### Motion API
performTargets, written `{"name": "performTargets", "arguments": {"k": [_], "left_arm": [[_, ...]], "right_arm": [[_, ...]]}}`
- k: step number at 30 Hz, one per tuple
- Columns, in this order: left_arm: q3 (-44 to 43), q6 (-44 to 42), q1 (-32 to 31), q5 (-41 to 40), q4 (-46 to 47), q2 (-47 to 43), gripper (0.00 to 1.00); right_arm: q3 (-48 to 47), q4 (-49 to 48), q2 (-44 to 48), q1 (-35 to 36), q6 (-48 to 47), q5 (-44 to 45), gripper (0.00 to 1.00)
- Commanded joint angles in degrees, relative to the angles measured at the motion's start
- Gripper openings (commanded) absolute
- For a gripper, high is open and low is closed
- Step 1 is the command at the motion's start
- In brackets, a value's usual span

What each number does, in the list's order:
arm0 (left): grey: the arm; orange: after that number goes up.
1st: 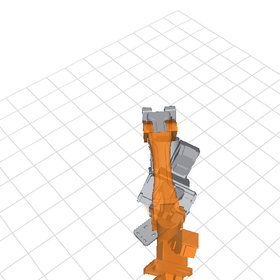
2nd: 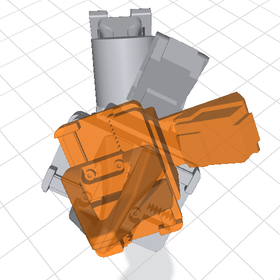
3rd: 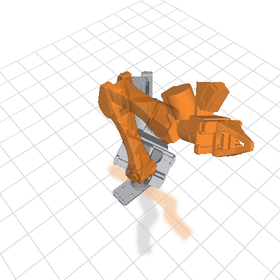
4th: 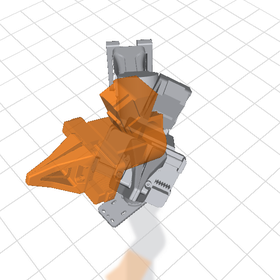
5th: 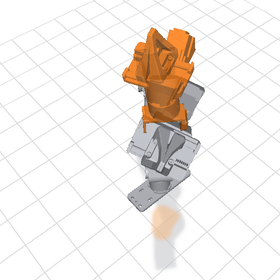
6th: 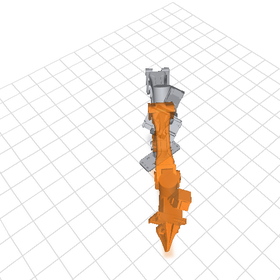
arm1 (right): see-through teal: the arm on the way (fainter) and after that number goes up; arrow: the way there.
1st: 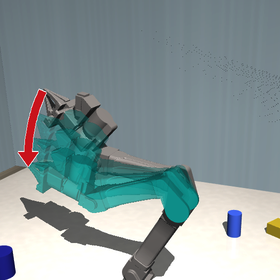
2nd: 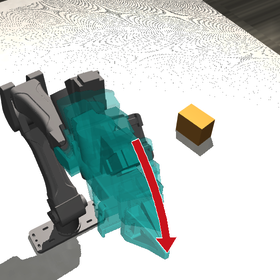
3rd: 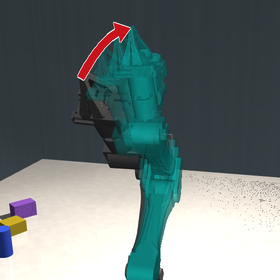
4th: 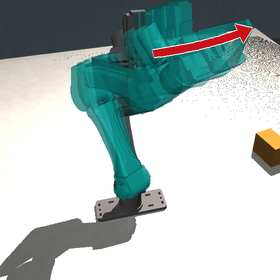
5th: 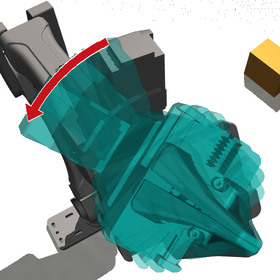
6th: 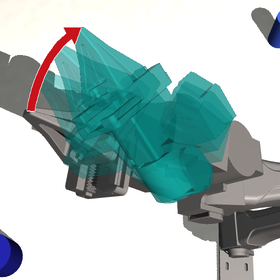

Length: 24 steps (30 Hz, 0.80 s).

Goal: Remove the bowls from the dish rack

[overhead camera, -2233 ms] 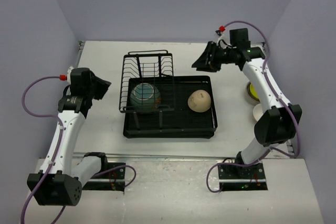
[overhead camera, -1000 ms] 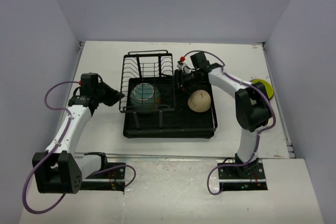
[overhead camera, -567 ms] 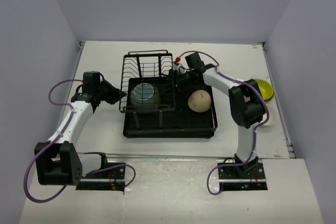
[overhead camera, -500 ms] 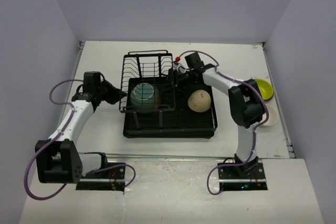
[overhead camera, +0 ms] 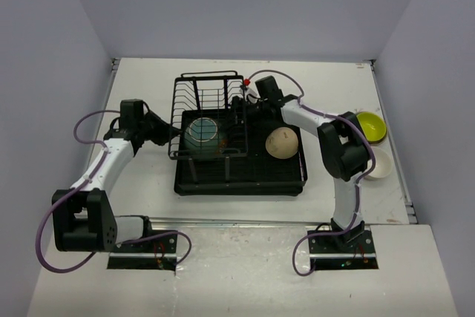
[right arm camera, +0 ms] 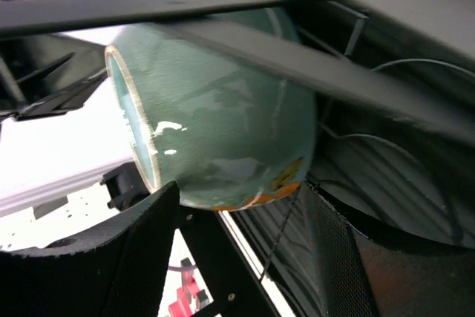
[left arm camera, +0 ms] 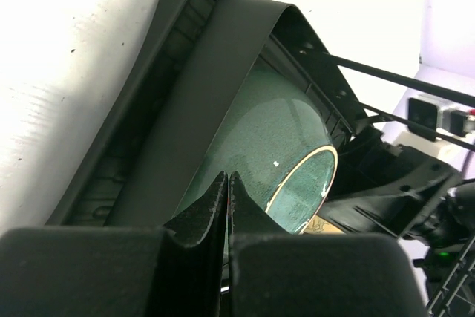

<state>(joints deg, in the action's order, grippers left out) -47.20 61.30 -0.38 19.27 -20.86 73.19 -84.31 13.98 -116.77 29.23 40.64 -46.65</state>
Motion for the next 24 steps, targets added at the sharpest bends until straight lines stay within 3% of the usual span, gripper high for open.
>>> {"name": "performTargets", "arguments": {"k": [1, 11, 18, 24], "left_arm": [[-2.54, -1.09, 0.29, 2.7, 2.76, 0.81, 0.0], [-2.98, -1.62, 0.29, 3.06, 2.58, 1.52, 0.0], [-3.86, -1.44, 0.29, 3.06, 2.49, 1.96, 0.01], [-3.43, -1.62, 0.29, 3.06, 2.14, 1.78, 0.01]], "right_arm": [[1.78, -5.1, -0.48, 0.73, 2.24, 1.65, 0.67], [1.7, -7.3, -2.85, 1.18, 3.39, 1.22, 0.69], [1.61, -7.83, -4.08, 2.23, 2.87, 1.3, 0.83], [2.22, -8.53, -5.04, 2.58, 2.16, 1.21, 0.84]]}}
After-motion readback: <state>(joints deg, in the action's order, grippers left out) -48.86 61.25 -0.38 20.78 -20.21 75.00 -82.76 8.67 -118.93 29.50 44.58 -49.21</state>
